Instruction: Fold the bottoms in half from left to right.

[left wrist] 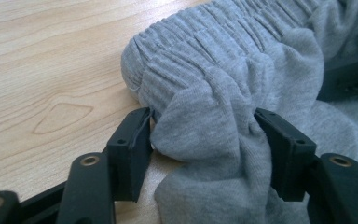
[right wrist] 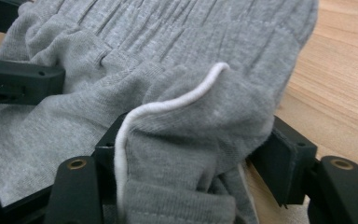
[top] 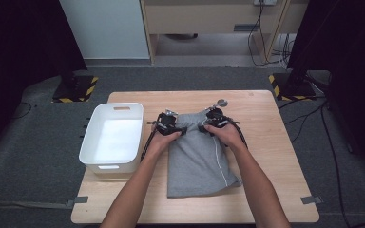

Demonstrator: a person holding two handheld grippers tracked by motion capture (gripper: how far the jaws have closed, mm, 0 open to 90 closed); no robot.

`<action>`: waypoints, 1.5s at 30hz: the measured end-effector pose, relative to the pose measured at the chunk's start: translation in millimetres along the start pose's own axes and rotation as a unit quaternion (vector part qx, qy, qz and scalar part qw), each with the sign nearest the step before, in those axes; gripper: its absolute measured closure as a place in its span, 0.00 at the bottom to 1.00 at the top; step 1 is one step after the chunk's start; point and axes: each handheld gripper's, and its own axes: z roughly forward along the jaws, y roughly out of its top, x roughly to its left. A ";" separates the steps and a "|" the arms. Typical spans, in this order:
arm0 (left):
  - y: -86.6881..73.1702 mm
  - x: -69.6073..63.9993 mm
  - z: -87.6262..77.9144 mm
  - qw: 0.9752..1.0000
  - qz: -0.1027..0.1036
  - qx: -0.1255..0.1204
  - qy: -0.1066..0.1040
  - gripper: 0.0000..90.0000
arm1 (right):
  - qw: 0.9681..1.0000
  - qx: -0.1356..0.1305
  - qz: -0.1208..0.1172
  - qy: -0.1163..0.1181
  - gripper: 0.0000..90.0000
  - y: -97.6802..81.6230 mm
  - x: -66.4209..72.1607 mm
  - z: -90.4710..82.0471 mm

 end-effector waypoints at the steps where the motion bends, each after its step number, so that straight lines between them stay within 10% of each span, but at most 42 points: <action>1: 0.0 -0.9 0.5 1.000 0.001 -0.001 -0.001 0.46 | 1.000 -0.001 0.000 0.003 0.47 -0.1 0.5 -0.1; 15: 0.5 -6.4 -2.1 1.000 0.018 0.018 -0.007 0.74 | 1.000 0.007 -0.006 0.016 0.77 -0.3 4.6 -2.3; 31: 0.6 -13.1 -4.1 0.999 0.020 0.026 0.011 0.87 | 1.000 -0.004 -0.018 0.009 0.87 -2.2 10.6 -6.9; 45: 16.6 -30.6 -33.4 0.998 0.044 -0.033 0.022 0.89 | 0.997 -0.065 -0.040 -0.011 0.87 1.2 19.3 -49.8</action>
